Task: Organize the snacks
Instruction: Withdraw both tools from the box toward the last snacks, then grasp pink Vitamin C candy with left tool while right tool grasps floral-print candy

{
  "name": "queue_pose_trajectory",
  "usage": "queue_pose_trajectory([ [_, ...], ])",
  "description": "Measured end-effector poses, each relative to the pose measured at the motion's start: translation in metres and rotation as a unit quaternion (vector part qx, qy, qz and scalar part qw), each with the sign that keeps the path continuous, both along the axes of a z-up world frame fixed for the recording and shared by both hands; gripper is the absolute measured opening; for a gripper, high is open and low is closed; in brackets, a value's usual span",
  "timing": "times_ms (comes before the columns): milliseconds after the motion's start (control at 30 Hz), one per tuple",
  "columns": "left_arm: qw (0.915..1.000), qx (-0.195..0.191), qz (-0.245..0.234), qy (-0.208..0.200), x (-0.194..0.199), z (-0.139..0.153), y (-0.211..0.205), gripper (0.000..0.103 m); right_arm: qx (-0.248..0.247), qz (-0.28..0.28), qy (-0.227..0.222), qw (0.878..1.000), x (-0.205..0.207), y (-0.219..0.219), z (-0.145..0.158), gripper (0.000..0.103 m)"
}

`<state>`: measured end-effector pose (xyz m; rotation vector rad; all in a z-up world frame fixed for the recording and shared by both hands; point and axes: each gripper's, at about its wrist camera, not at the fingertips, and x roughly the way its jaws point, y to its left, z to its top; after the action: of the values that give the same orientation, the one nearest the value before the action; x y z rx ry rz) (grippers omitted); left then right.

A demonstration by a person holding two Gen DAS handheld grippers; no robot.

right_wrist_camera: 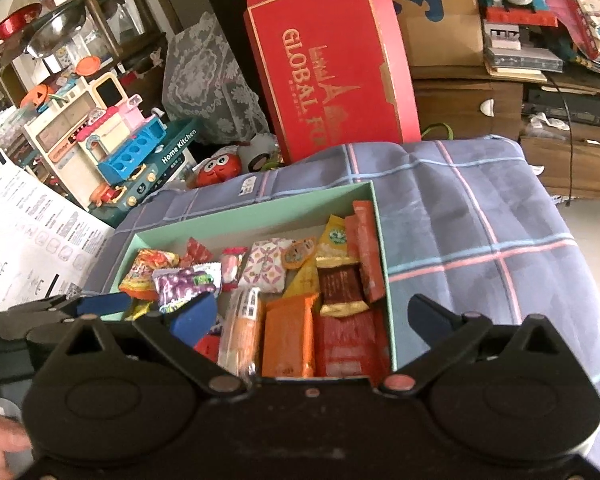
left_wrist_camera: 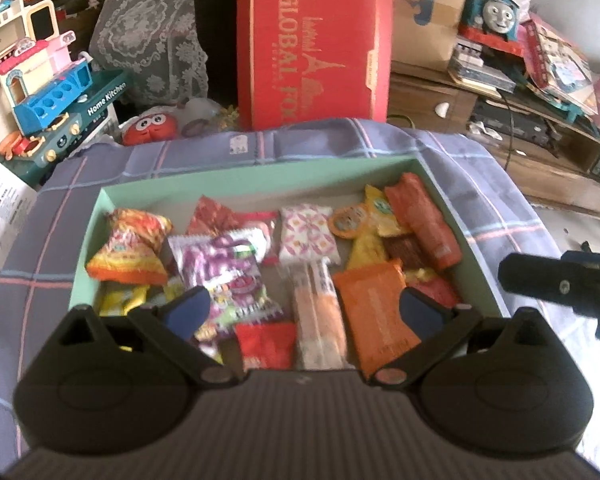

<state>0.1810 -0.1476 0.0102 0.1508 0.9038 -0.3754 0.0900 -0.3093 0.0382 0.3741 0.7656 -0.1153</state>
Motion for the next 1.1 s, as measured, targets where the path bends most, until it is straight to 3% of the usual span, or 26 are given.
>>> queue_pose_trajectory([
  [267, 0.9993, 0.004, -0.027, 0.025, -0.040, -0.019, -0.009, 0.103, 0.010, -0.022, 0.016, 1.000, -0.041, -0.017, -0.017, 0.103],
  [533, 0.9972, 0.011, -0.048, 0.056, -0.065, -0.058, -0.021, 0.103, 0.027, -0.050, 0.045, 0.997, -0.065, -0.030, -0.056, 0.102],
  [767, 0.9955, 0.018, -0.064, 0.068, -0.067, -0.082, -0.033, 0.103, 0.040, -0.049, 0.072, 0.995, -0.063, -0.030, -0.092, 0.070],
  [967, 0.9942, 0.018, -0.077, 0.073, -0.064, -0.092, -0.040, 0.103, 0.037, -0.028, 0.077, 0.996, -0.049, -0.025, -0.107, 0.051],
  [1100, 0.9935, 0.018, -0.083, 0.076, -0.062, -0.095, -0.044, 0.103, 0.033, -0.019, 0.075, 0.996, -0.043, -0.021, -0.111, 0.045],
])
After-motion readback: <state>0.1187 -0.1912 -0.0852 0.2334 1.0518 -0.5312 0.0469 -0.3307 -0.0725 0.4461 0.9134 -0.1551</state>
